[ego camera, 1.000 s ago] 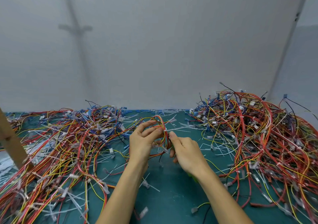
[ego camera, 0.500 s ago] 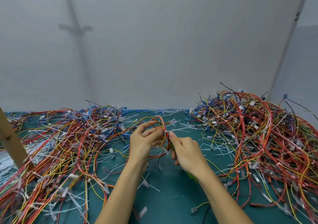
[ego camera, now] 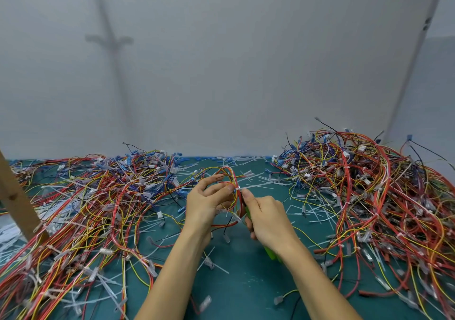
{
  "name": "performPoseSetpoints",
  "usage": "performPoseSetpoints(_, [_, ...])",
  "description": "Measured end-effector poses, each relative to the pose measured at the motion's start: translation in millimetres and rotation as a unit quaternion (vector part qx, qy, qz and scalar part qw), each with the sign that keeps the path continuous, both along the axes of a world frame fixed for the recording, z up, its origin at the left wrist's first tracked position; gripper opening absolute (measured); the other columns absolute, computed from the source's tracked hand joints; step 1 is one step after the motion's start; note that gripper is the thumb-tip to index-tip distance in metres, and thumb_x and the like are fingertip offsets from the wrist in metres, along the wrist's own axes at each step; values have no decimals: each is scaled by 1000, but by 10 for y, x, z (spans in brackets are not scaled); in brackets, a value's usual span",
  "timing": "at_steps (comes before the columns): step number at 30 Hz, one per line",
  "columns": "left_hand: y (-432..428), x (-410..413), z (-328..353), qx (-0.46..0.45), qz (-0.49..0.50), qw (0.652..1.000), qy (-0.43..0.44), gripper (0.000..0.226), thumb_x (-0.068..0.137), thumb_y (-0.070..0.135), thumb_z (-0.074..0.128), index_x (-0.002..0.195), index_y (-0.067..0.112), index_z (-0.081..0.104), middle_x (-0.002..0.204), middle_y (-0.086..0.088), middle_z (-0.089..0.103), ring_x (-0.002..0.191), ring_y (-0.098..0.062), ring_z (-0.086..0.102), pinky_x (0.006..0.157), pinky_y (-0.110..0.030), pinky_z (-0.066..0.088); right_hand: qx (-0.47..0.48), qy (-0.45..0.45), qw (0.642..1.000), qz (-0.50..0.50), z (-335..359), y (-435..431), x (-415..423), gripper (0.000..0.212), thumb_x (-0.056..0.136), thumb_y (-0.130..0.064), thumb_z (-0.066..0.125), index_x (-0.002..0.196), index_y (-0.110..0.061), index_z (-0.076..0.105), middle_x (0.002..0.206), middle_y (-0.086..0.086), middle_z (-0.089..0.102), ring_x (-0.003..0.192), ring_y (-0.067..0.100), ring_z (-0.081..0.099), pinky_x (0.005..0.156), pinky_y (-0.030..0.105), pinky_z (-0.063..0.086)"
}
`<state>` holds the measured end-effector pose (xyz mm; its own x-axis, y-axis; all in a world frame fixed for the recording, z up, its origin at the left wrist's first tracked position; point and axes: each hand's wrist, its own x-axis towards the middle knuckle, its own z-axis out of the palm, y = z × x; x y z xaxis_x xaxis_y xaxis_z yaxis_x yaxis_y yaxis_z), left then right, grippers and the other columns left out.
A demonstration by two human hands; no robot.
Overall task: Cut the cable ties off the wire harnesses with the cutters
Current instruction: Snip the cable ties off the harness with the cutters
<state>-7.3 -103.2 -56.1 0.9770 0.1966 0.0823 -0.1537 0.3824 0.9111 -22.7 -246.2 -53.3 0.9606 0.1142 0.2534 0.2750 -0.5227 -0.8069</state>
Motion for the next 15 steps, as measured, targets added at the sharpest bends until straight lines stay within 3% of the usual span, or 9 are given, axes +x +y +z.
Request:
performPoseSetpoints(6, [-13, -8, -6, 35, 14, 999, -6, 37, 80, 3, 75, 113, 12, 62, 82, 0, 76, 71, -12, 71, 56, -22, 54, 9, 11, 1000, -8, -5, 9, 2, 70, 100, -55, 31, 52, -11, 58, 54, 10, 64, 50, 24, 62, 69, 44, 56])
performPoseSetpoints(10, [-8, 5, -10, 60, 24, 998, -21, 35, 84, 4, 72, 113, 19, 61, 80, 5, 75, 66, -7, 67, 57, -19, 53, 154, 60, 985, -39, -12, 28, 35, 64, 98, -58, 36, 69, -11, 70, 49, 2, 59, 42, 15, 56, 53, 32, 51])
performPoseSetpoints(13, [-25, 5, -11, 80, 43, 995, -32, 36, 82, 3, 74, 111, 20, 60, 78, 6, 75, 68, -6, 69, 57, -17, 52, 279, 72, 958, 1, 32, -9, 45, 62, 81, -66, 51, 81, -7, 72, 53, 1, 54, 45, 16, 51, 47, 28, 44])
performPoseSetpoints(15, [-29, 5, -17, 96, 70, 992, -38, 37, 79, 3, 77, 110, 18, 60, 77, 5, 75, 67, -7, 70, 57, -19, 53, 312, 73, 947, 30, 54, -31, 38, 62, 72, -62, 64, 85, -2, 72, 55, 1, 52, 47, 15, 49, 46, 27, 43])
